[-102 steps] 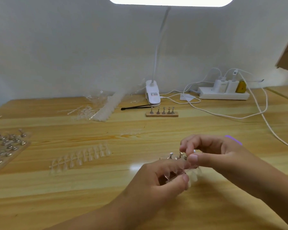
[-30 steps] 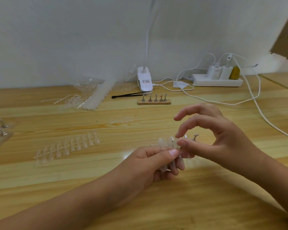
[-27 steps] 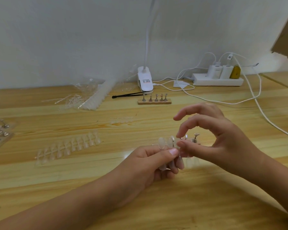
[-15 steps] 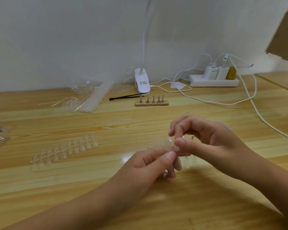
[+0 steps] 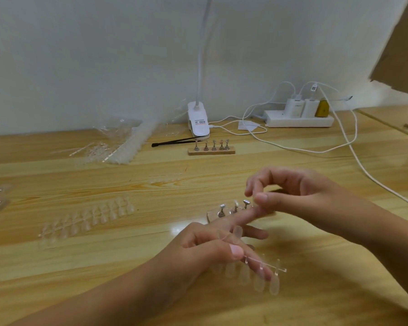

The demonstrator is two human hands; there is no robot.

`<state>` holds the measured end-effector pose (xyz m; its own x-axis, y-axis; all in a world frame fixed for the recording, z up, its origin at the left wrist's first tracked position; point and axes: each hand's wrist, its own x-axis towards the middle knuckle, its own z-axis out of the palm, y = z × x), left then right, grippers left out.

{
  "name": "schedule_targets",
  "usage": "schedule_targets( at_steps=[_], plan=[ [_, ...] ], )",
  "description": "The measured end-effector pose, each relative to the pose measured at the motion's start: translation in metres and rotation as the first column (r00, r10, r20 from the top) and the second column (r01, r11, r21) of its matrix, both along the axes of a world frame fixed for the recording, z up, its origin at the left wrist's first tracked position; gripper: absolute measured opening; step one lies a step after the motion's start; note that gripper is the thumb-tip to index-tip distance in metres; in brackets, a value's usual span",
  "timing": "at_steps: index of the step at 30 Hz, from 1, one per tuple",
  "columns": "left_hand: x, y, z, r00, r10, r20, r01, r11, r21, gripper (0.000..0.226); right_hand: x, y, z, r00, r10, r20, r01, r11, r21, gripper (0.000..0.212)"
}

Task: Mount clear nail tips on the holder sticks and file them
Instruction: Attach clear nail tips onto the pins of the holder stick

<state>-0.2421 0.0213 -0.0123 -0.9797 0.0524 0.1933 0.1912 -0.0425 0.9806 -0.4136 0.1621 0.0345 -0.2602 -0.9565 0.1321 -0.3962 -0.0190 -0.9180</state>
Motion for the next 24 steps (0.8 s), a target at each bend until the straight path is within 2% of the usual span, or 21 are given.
schedule_targets(
  at_steps=[3, 7, 11, 19, 22, 24],
  plan=[
    [0.0002, 0.0015, 0.0013, 1.0, -0.012, 0.009, 0.012, 1.0, -0.006, 0.03, -0.0033, -0.0016, -0.0063, 0.999, 0.003, -0.05, 0.001, 0.997, 0.079, 0.022],
    [-0.0001, 0.001, 0.0004, 0.999, 0.03, 0.027, -0.03, 1.0, 0.007, 0.029, -0.0052, -0.0001, -0.0044, 0.996, 0.0, -0.091, 0.004, 0.999, 0.046, 0.026],
    [-0.0003, 0.0006, 0.0004, 0.998, 0.046, 0.039, -0.047, 0.999, 0.022, 0.03, -0.0076, 0.0018, -0.0012, 0.975, 0.028, -0.221, -0.025, 1.0, 0.019, 0.017],
    [-0.0003, 0.0019, 0.0002, 0.995, 0.062, 0.078, -0.063, 0.998, 0.0, 0.027, -0.0088, 0.0025, -0.0044, 0.919, -0.023, -0.393, 0.045, 0.998, 0.048, 0.02],
    [0.0004, 0.0034, 0.0013, 0.994, 0.059, 0.095, -0.059, 0.998, -0.003, 0.026, -0.009, 0.0029, -0.0047, 0.916, -0.033, -0.399, 0.054, 0.998, 0.042, 0.022],
    [0.0006, 0.0047, 0.0031, 0.993, 0.049, 0.107, -0.048, 0.999, -0.008, 0.027, -0.0094, 0.0022, -0.0051, 0.913, -0.087, -0.399, 0.083, 0.996, -0.028, 0.022]
  ],
)
